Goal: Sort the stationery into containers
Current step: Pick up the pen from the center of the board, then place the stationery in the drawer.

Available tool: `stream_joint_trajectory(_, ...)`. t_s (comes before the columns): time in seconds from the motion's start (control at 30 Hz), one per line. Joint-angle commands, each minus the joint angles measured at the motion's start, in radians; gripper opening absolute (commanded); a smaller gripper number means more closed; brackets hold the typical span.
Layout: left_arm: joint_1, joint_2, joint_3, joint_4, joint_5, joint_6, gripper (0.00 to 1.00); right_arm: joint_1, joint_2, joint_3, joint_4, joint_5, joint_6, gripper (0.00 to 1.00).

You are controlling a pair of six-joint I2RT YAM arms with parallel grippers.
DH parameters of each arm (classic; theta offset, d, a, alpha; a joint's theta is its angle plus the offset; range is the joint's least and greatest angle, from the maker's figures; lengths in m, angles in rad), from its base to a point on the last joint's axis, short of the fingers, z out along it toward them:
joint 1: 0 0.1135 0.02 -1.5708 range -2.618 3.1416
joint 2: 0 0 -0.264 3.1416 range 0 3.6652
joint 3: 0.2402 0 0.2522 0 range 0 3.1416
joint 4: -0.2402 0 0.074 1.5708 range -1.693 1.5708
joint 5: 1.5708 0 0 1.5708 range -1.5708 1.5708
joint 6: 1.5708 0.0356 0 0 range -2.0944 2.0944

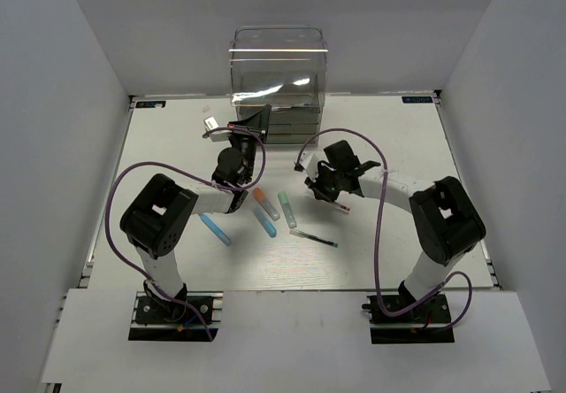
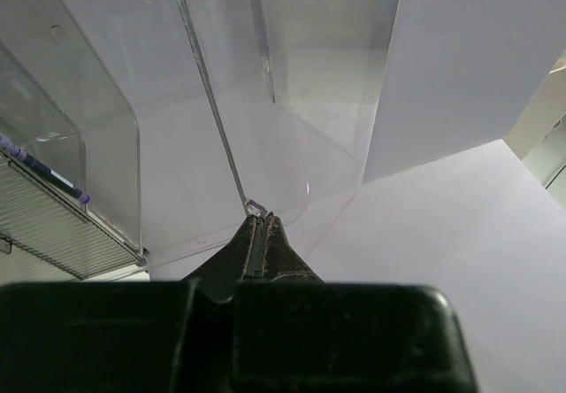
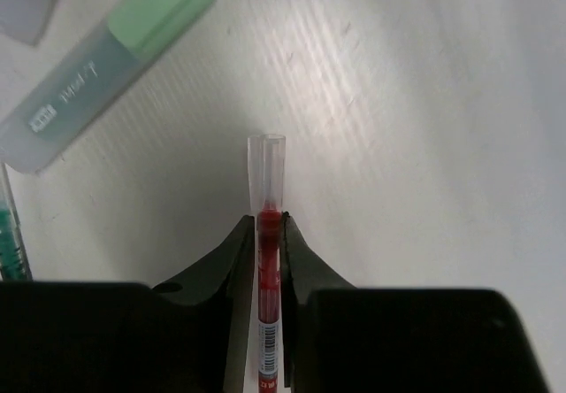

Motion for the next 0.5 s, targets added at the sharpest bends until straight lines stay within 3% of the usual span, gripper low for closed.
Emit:
stream_joint_trajectory(0.0,-0.002,-0.067,-0.006,0.034,-0.003,0.003,0.0,-0.005,-0.107,0.059,0.179,-0.098,-0.168,0.0)
stream_joint_trajectory(0.2,-0.002,-0.067,0.003,0.034,-0.003,0.003,0.0,-0.014,-0.101,0.086,0.479,-0.265,-0.426,0.0)
stream_joint_trajectory(0.33,-0.002,-0.067,0.012,0.034,-0.003,0.003,0.0,-0.036,-0.046,0.126,0.582,-0.4,-0.547,0.0)
stream_joint_trajectory(0.47,-0.002,-0.067,0.012,0.025,-0.003,0.003,0.0,-0.039,0.013,0.183,0.682,-0.427,-0.613,0.0)
